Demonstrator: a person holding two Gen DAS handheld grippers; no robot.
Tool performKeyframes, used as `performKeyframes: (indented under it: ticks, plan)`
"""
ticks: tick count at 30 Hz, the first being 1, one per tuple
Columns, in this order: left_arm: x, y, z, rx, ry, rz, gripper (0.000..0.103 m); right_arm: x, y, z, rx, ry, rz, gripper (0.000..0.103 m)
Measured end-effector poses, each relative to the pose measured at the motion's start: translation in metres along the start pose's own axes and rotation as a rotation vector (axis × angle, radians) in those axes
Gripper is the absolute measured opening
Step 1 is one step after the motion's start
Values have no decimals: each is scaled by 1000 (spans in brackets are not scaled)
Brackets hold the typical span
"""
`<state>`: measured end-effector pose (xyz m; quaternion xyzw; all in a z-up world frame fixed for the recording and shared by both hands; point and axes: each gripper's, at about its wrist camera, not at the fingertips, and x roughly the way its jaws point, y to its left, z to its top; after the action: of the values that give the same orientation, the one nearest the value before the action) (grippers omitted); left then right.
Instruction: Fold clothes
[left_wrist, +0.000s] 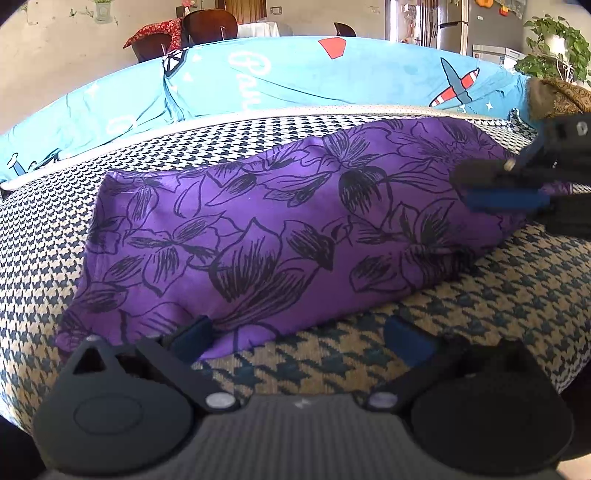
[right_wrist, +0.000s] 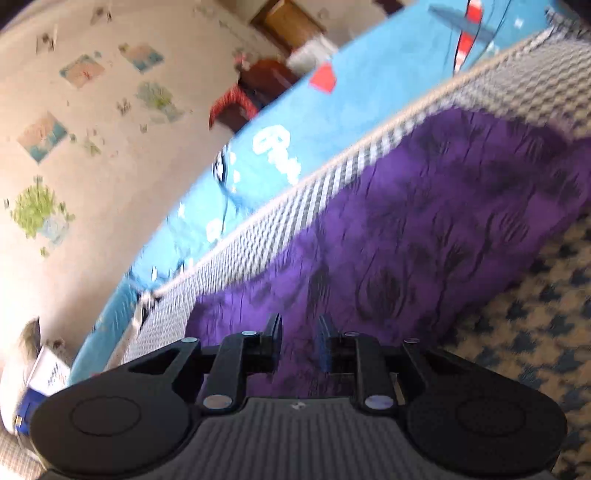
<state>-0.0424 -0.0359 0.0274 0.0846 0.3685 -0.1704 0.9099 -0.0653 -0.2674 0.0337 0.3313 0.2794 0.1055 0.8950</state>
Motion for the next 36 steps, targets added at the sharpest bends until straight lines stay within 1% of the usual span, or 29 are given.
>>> performKeyframes:
  ticks: [3,5,9,10,12,13,14,16,20,24,27,28,29,31,32,33,35,36]
  plan:
    - [-5,6,-1,-26,-7,0,103,-15,-10,11,26,-123,-47,22]
    - [-7,10,-1,-40,-8,4,103,-21,-16,16,33,-170,-102,23]
    - [-7,16,-2,-62,-1,31,103,-18,-31,16,90,-180,-203,23]
    - [-7,18,-2,-70,2,34,103,-16,-34,15,92,-169,-233,23]
    - [-6,22,-3,-85,6,38,103,-12,-40,13,91,-142,-293,16]
    - [-7,24,-3,-91,6,40,103,-10,-43,12,91,-128,-324,8]
    - [-7,26,-4,-96,5,42,103,-10,-44,12,91,-126,-332,6]
    - [-8,30,-4,-110,7,45,103,-11,-45,11,91,-126,-340,5]
    - [-9,36,-5,-138,18,60,103,-10,-47,10,90,-117,-355,1]
    - [-12,47,-7,-173,25,79,103,-12,-46,8,88,-115,-368,1]
    - [-15,56,-10,-199,26,93,103,-15,-37,7,56,-117,-393,2]
    - [-15,60,-10,-211,26,92,103,-16,-33,7,39,-118,-403,5]
    - [-16,64,-10,-223,26,91,103,-17,-28,6,12,-122,-408,12]
    - [-17,71,-11,-246,26,88,103,-20,-18,4,-43,-133,-413,16]
    - [-17,74,-11,-257,26,87,103,-21,-12,3,-76,-140,-405,16]
    - [-17,78,-11,-274,30,98,103,-22,-7,1,-109,-146,-395,16]
    - [-17,85,-11,-308,37,119,103,-20,4,-1,-163,-142,-340,17]
    - [-17,93,-11,-350,43,111,103,-17,9,-2,-189,-129,-311,18]
